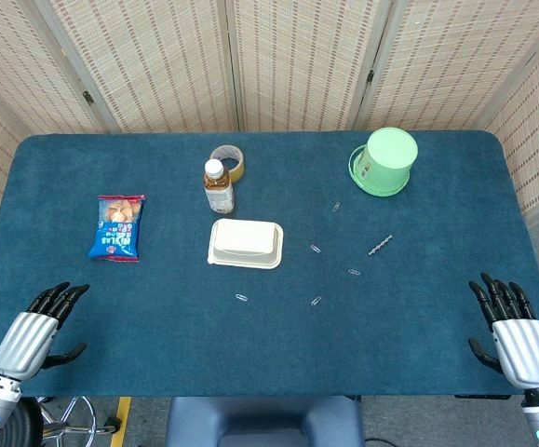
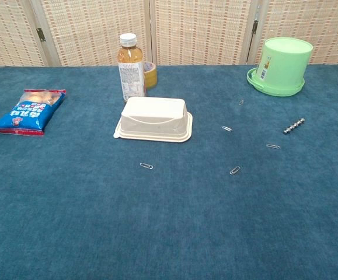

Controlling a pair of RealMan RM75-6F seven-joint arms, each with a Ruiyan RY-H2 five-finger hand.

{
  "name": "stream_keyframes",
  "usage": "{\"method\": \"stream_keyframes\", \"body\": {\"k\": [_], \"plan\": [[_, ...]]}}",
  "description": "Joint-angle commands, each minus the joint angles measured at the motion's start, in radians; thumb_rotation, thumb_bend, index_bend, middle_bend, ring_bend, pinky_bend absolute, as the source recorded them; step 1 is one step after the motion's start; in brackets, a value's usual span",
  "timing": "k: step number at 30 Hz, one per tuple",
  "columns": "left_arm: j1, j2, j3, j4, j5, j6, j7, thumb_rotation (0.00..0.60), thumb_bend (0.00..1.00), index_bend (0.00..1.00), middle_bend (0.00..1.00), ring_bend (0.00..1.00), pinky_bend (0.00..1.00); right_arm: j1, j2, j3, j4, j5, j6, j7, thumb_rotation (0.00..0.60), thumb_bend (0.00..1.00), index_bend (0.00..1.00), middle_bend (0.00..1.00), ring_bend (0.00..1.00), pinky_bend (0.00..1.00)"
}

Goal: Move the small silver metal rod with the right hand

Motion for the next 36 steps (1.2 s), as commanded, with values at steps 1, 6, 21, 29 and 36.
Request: {"method": "stream_keyframes", "body": {"k": [1, 6, 21, 29, 36], "plan": [[0.000, 0.002, -0.001, 0.003, -0.007, -0.002, -0.002, 0.600, 0.29, 0.00, 0.17, 0.10, 0.18, 0.004, -0.003, 0.005, -0.001, 0.003, -0.008, -0.003, 0.600, 0.33, 0.00, 0.00, 0.00, 0.00], [0.006, 0.008, 0.001, -0.002, -0.009, 0.005, -0.008, 0.600, 0.29, 0.00, 0.17, 0.10, 0.18, 0.019, -0.014, 0.019, 0.008, 0.012, -0.034, -0.007, 0.600, 0.33, 0.00, 0.00, 0.00, 0.00], [0.003, 0.015, -0.003, 0.007, -0.017, 0.007, -0.045, 0.600, 0.29, 0.00, 0.17, 0.10, 0.18, 0.287, -0.132, 0.144, 0.289, 0.077, -0.361, 0.244, 0.600, 0.32, 0.35, 0.00, 0.00, 0.00], [0.002, 0.018, -0.005, 0.014, -0.023, 0.004, -0.062, 0.600, 0.29, 0.00, 0.17, 0.10, 0.18, 0.374, -0.243, 0.162, 0.462, 0.063, -0.412, 0.261, 0.600, 0.33, 0.41, 0.00, 0.00, 0.00], [-0.001, 0.017, -0.007, 0.020, -0.031, -0.004, -0.067, 0.600, 0.29, 0.00, 0.17, 0.10, 0.18, 0.464, -0.333, 0.158, 0.626, 0.057, -0.501, 0.233, 0.600, 0.33, 0.40, 0.00, 0.00, 0.00]]}}
